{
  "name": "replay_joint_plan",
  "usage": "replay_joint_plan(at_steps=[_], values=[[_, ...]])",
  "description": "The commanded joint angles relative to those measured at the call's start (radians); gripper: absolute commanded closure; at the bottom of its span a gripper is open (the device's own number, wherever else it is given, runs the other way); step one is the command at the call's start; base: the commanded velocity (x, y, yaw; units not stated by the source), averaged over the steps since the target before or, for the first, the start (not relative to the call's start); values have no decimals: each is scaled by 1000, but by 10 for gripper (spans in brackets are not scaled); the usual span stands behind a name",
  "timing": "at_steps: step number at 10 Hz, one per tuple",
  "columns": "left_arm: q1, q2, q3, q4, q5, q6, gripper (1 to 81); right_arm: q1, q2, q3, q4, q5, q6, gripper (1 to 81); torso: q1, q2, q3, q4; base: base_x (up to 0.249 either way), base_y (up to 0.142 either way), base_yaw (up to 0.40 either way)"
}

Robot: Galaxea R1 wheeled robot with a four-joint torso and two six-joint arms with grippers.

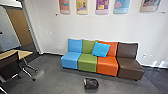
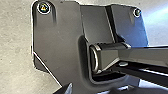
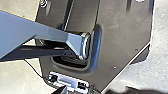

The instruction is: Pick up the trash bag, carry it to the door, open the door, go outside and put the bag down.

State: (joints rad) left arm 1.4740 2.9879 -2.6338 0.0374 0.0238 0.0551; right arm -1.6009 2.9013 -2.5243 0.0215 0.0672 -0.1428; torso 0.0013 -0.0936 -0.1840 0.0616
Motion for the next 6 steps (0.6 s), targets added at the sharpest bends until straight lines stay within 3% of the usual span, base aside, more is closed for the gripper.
replay_joint_plan(at_steps=[1,6], values=[[-42,-4,1,4,61,5,10,32,-9,4,-6,-61,-4,10,0,0,0,0,167,0,0],[-42,-4,1,2,61,6,10,31,-6,3,-6,-61,-6,10,0,0,0,0,167,0,0]])
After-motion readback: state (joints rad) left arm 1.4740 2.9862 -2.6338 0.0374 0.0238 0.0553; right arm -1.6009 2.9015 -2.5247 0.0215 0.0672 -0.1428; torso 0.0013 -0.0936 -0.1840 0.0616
